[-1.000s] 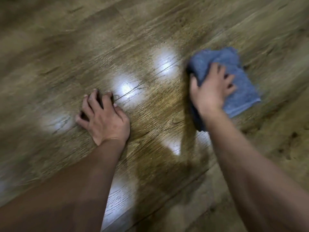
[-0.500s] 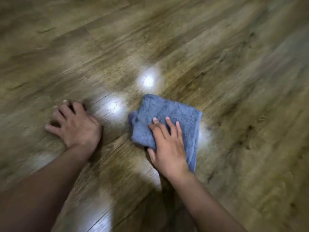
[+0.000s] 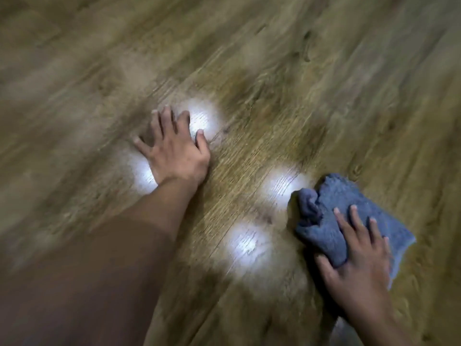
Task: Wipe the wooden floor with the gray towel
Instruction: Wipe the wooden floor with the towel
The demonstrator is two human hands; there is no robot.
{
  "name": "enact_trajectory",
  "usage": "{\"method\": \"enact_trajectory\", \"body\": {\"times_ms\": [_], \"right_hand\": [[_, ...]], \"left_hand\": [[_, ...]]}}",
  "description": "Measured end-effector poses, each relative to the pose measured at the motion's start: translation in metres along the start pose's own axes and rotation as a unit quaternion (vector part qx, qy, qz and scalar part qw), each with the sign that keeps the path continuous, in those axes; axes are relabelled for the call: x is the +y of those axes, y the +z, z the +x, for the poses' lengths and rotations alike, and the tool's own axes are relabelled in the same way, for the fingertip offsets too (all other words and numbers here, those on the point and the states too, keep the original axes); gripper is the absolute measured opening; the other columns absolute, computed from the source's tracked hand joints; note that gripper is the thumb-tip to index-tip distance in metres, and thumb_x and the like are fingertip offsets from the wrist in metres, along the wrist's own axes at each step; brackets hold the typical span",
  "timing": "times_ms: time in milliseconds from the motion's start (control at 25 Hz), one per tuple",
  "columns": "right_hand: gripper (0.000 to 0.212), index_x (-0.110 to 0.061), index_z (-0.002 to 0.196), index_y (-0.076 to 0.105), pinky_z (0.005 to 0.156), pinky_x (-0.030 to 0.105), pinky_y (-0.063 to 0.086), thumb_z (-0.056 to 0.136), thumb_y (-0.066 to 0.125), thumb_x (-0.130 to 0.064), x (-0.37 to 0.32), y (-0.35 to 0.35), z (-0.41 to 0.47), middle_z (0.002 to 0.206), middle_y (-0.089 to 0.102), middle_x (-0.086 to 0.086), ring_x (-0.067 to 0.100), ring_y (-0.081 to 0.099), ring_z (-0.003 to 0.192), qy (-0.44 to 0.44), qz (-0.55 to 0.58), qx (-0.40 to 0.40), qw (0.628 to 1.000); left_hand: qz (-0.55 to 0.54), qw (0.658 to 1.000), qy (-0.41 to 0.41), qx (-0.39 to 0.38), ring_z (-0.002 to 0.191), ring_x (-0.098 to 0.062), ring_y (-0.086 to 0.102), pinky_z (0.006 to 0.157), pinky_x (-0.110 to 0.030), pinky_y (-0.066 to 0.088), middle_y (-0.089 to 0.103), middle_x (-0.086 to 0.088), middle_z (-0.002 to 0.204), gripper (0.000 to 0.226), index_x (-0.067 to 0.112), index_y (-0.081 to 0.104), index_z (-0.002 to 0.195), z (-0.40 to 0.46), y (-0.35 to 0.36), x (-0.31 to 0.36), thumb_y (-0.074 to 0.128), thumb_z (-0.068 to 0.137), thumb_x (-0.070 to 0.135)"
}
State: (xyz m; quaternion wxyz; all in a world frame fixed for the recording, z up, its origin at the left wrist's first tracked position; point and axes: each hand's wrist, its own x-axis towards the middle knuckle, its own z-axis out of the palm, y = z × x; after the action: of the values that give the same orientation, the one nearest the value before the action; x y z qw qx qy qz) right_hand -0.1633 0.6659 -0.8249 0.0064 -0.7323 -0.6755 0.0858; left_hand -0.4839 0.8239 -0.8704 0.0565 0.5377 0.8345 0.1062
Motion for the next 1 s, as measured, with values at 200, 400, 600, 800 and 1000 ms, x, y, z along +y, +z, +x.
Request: {"method": "enact_trajectory", "body": {"times_ms": [200,400,600,800,1000], "right_hand": [[0.084,-0.024,0.141,0.054,0.107,0.066,0.025,0.064,0.050,-0.059,-0.039,0.001,0.039,0.152,0.046,0.001,0.045,0.038,0.139,0.000,0.006,0.036,0.999],[0.086,-0.032,0.150,0.040,0.113,0.068,0.015,0.070,0.058,-0.058,-0.174,-0.004,0.177,0.161,0.031,-0.004,0.044,0.019,0.148,-0.086,0.039,-0.006,0.995],[0.084,-0.033,0.153,0.030,0.115,0.066,0.001,0.080,0.063,-0.059,-0.251,0.005,0.235,0.166,0.017,-0.007,0.041,0.002,0.152,-0.113,0.046,-0.031,0.992],[0.078,-0.028,0.145,0.042,0.117,0.064,0.009,0.076,0.071,-0.051,-0.213,0.002,0.203,0.160,0.031,-0.008,0.037,0.015,0.151,-0.103,0.044,-0.002,0.994],[0.075,-0.028,0.145,0.044,0.119,0.062,0.014,0.074,0.057,-0.050,-0.086,-0.007,0.117,0.159,0.034,-0.009,0.031,0.019,0.151,0.015,0.044,0.006,0.999]], "left_hand": [[0.028,0.999,-0.013,-0.015,0.152,-0.022,0.023,0.112,-0.063,0.017,0.034,0.000,0.161,0.050,0.033,0.046,0.143,-0.006,-0.010,0.002,0.038,0.097,0.051],[0.020,1.000,-0.009,-0.003,0.151,-0.026,0.027,0.110,-0.065,0.021,0.039,-0.004,0.159,0.052,0.028,0.052,0.141,-0.008,-0.010,0.000,0.042,0.094,0.047],[0.011,1.000,-0.009,-0.008,0.152,-0.026,0.026,0.110,-0.066,0.020,0.037,-0.006,0.161,0.053,0.025,0.052,0.140,-0.010,-0.009,0.000,0.041,0.092,0.046],[0.009,1.000,-0.005,-0.022,0.153,-0.026,0.023,0.110,-0.065,0.017,0.036,-0.007,0.161,0.053,0.025,0.050,0.140,-0.007,-0.011,0.004,0.037,0.094,0.047],[0.013,0.999,-0.029,-0.037,0.148,-0.034,0.025,0.107,-0.074,0.018,0.039,-0.017,0.153,0.054,0.013,0.050,0.132,-0.006,-0.014,0.013,0.034,0.091,0.045]]}}
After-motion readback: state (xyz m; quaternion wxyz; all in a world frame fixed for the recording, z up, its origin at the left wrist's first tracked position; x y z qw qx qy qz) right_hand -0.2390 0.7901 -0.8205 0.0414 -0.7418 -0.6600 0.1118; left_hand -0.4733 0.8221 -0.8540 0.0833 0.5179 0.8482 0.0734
